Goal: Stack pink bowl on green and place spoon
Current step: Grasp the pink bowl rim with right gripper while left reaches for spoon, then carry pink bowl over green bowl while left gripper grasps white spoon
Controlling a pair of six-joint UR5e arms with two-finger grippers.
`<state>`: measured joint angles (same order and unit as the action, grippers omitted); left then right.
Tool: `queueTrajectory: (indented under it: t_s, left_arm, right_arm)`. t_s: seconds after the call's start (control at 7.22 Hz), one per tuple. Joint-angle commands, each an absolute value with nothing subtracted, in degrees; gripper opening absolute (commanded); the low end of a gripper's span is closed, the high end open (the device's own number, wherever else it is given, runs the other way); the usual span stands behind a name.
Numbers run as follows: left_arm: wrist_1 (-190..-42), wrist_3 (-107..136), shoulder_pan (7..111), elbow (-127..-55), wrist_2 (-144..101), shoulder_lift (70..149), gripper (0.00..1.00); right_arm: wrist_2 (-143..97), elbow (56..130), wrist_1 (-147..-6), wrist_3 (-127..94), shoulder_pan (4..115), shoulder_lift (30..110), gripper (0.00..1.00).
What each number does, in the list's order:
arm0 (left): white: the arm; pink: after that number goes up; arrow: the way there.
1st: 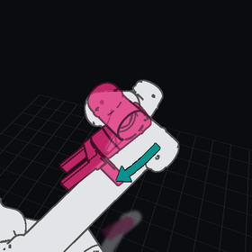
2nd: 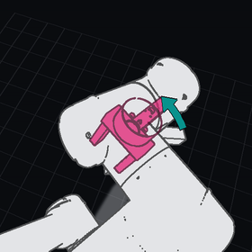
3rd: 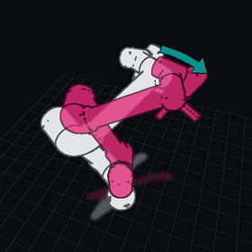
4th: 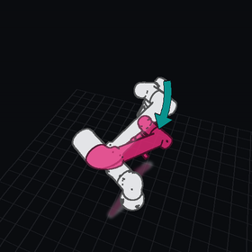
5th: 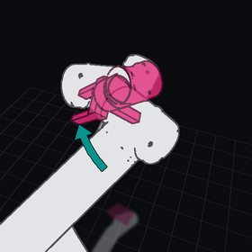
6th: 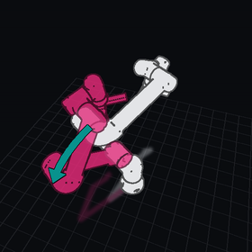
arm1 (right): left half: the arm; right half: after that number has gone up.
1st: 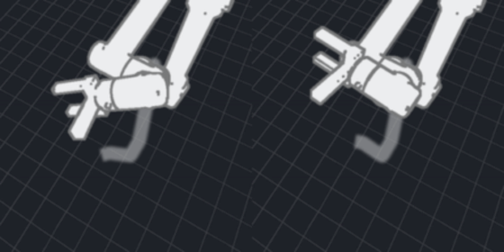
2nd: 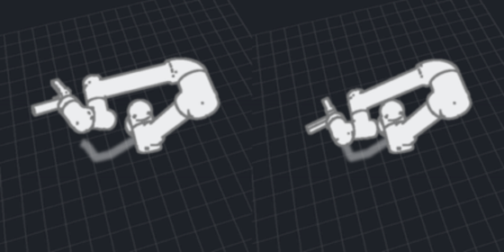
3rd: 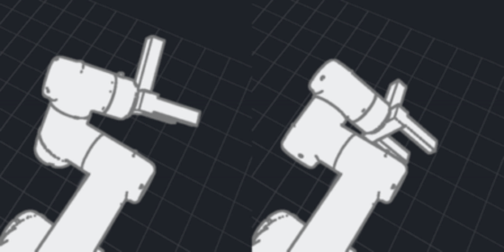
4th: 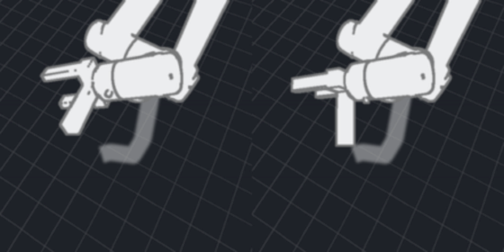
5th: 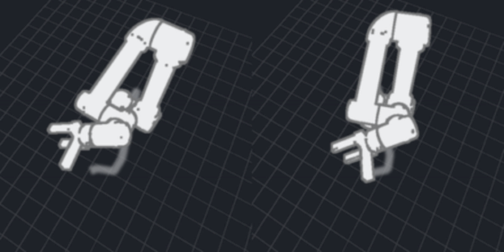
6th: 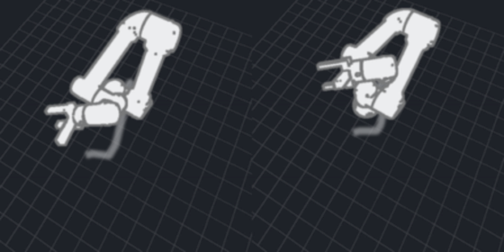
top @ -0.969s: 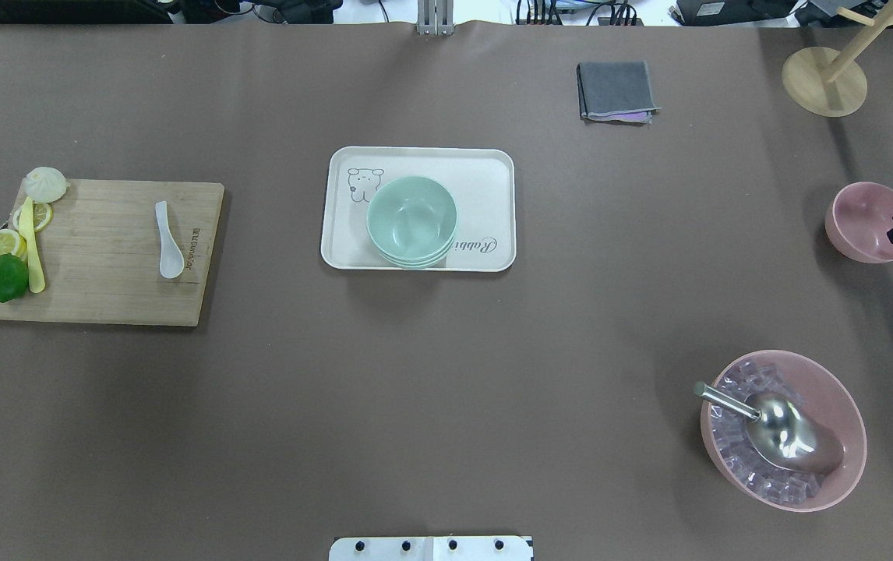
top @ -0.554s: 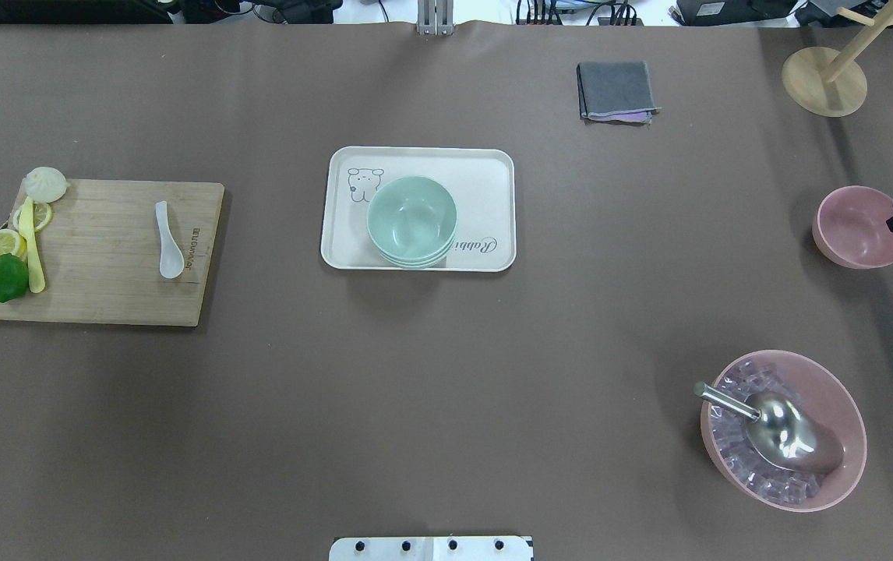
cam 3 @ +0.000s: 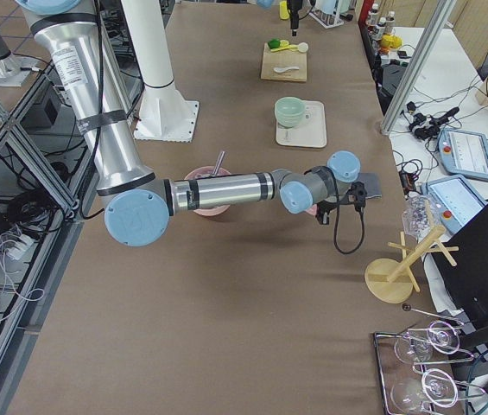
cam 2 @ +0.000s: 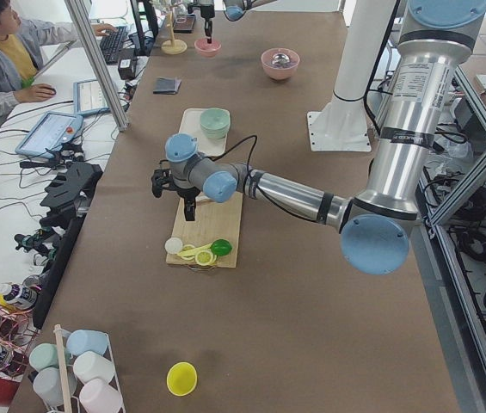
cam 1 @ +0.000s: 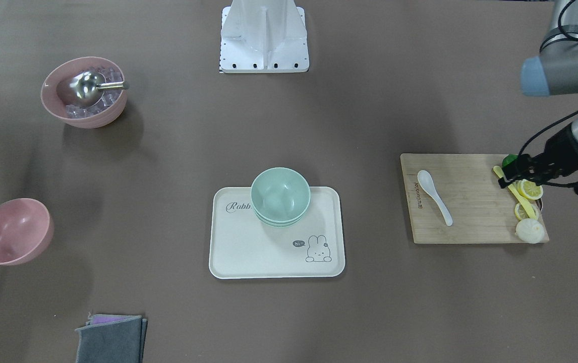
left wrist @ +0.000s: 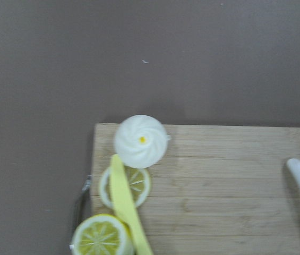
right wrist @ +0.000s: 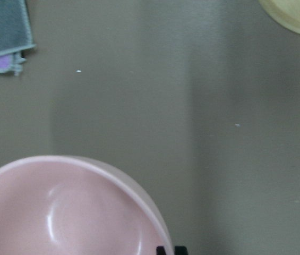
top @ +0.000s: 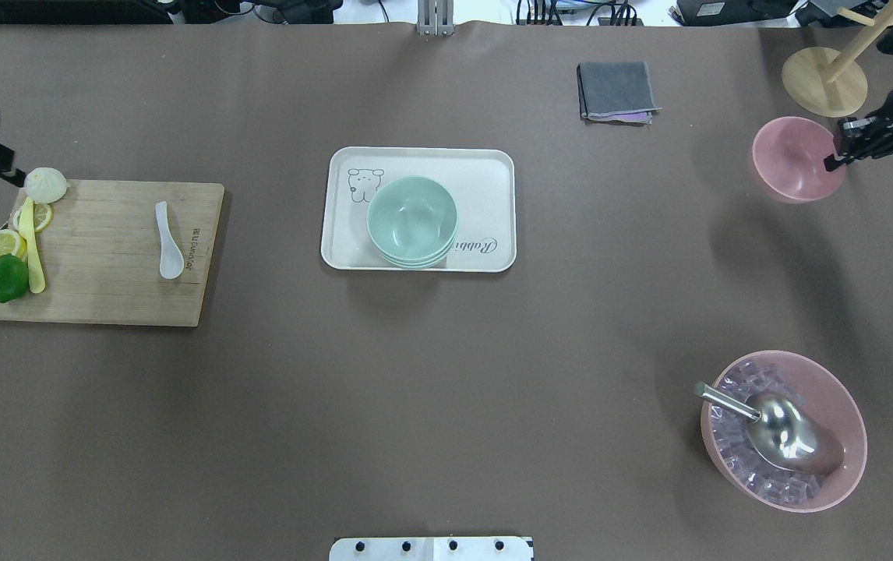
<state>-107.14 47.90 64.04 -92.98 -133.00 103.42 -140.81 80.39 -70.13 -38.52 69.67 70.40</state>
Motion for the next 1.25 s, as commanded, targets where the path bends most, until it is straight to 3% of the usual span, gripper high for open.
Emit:
queueTrajectory:
  t_s: [0.0, 0.42, 0.55, 0.83, 0.97, 1.11]
  left_arm:
    - [-107.4, 57.99, 56.28, -91.07, -128.26, 108.0, 0.89]
    - [-107.58, 61.0, 53.53, -84.65, -125.43, 112.32, 0.76]
    - [-107.67, 61.0, 52.74, -83.68, -125.25, 112.41, 0.66]
    - [-112.04, 61.17, 52.38, -80.96, -125.33, 112.24, 0.66]
    - [-112.06, 61.26, 52.38, -80.95, -125.33, 112.15, 0.44]
    - [-112.06, 61.35, 52.38, -81.03, -125.68, 112.24, 0.0]
  right_arm:
    - [-141.07, 87.33, -70.14, -55.38, 63.84, 67.08, 0.0]
    - [-137.3, 91.32, -71.02, -75.98, 54.61, 56.64, 0.0]
    - [-135.89, 91.14, -71.02, -78.55, 52.23, 53.99, 0.0]
    - [-129.31, 90.62, -73.19, -81.9, 45.99, 48.63, 0.0]
    - [-129.2, 90.88, -74.69, -82.09, 45.27, 47.82, 0.0]
    - [-127.37, 90.79, -74.71, -82.09, 43.78, 47.64, 0.0]
